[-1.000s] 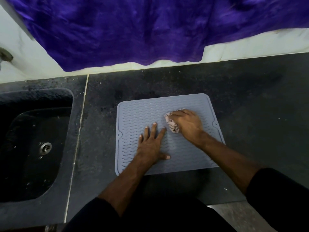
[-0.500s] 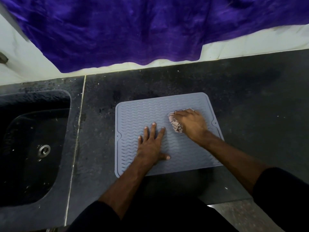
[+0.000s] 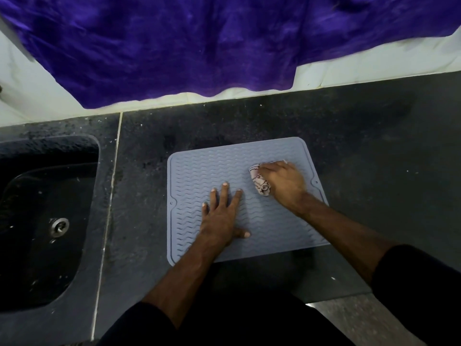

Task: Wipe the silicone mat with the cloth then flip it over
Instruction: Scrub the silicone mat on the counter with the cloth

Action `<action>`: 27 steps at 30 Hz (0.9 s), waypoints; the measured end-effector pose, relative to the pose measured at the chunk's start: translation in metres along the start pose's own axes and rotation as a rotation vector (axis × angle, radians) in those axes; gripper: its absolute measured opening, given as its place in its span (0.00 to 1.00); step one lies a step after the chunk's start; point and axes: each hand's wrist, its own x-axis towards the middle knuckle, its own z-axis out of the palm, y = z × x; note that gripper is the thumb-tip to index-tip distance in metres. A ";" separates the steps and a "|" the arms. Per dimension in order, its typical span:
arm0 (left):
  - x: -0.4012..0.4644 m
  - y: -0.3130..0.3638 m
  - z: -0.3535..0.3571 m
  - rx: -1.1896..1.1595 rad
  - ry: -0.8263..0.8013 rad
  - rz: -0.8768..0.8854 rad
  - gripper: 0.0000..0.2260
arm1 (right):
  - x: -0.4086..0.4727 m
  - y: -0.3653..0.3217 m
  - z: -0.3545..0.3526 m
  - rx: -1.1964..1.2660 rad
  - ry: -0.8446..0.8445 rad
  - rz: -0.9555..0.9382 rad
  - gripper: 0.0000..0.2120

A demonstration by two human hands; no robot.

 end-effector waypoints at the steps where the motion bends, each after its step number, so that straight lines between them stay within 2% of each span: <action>1: 0.000 -0.001 0.000 -0.002 0.001 0.005 0.53 | -0.002 0.008 -0.001 -0.007 -0.002 0.011 0.25; 4: -0.001 -0.002 0.000 -0.008 -0.001 0.018 0.52 | -0.010 0.035 -0.001 -0.040 0.016 0.051 0.23; 8: -0.001 -0.001 -0.001 -0.014 -0.004 0.015 0.53 | -0.004 0.042 -0.007 0.042 0.073 0.139 0.15; 11: -0.001 0.000 -0.002 -0.011 -0.008 0.009 0.53 | 0.004 0.019 -0.007 0.136 0.078 0.064 0.18; 15: -0.002 0.001 -0.002 -0.006 -0.013 0.012 0.53 | -0.004 0.006 0.002 0.104 0.054 -0.014 0.23; 20: -0.003 -0.002 -0.002 -0.007 0.003 0.032 0.52 | -0.018 0.060 0.007 0.042 0.130 0.116 0.16; 23: -0.003 -0.001 -0.001 -0.005 0.002 0.025 0.52 | -0.013 0.070 0.005 0.037 0.154 0.172 0.11; 25: -0.004 0.000 -0.002 -0.007 0.003 0.023 0.52 | -0.008 0.061 0.001 0.080 0.205 0.160 0.10; 27: -0.003 0.000 -0.002 -0.009 0.006 0.022 0.52 | -0.003 0.043 0.001 0.113 0.216 0.077 0.14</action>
